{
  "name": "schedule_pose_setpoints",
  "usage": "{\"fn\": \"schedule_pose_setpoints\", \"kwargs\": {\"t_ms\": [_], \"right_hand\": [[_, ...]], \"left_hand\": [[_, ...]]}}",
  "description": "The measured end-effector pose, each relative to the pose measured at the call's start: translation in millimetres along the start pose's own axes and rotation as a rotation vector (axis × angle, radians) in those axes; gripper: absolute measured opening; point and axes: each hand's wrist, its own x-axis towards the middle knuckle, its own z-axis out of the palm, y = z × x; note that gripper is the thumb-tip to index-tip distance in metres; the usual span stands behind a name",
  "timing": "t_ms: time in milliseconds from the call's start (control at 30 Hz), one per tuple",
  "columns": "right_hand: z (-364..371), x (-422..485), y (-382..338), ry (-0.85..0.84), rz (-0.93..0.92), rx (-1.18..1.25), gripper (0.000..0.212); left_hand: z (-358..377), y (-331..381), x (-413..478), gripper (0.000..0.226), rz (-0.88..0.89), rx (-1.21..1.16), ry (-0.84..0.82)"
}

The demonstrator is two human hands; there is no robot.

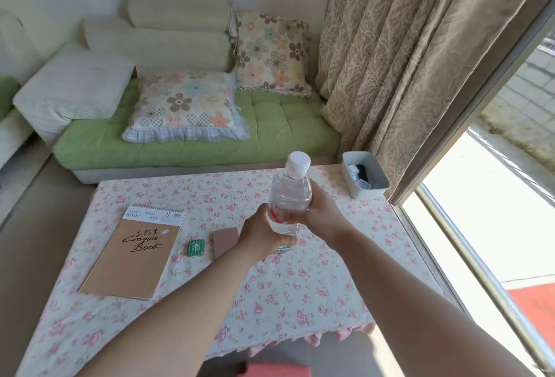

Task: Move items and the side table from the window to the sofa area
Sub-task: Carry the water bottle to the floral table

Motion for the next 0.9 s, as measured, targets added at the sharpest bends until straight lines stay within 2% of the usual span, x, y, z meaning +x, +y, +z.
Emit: {"fn": "schedule_pose_setpoints", "kwargs": {"t_ms": [467,600,767,900], "right_hand": [[-9,154,38,0.090,0.119,-0.091,0.070],[-4,215,79,0.111,0.194,-0.106,0.076],[3,274,143,0.127,0.229,-0.136,0.080],[3,301,187,0.150,0.263,-0.180,0.080]], "left_hand": [[-8,-31,166,0.057,0.020,-0.008,-0.133],[1,-62,229,0.069,-0.042,0.012,-0.166],[26,-109,294,0.072,-0.081,0.007,-0.137],[54,-138,328,0.074,-0.078,-0.011,-0.185]]}}
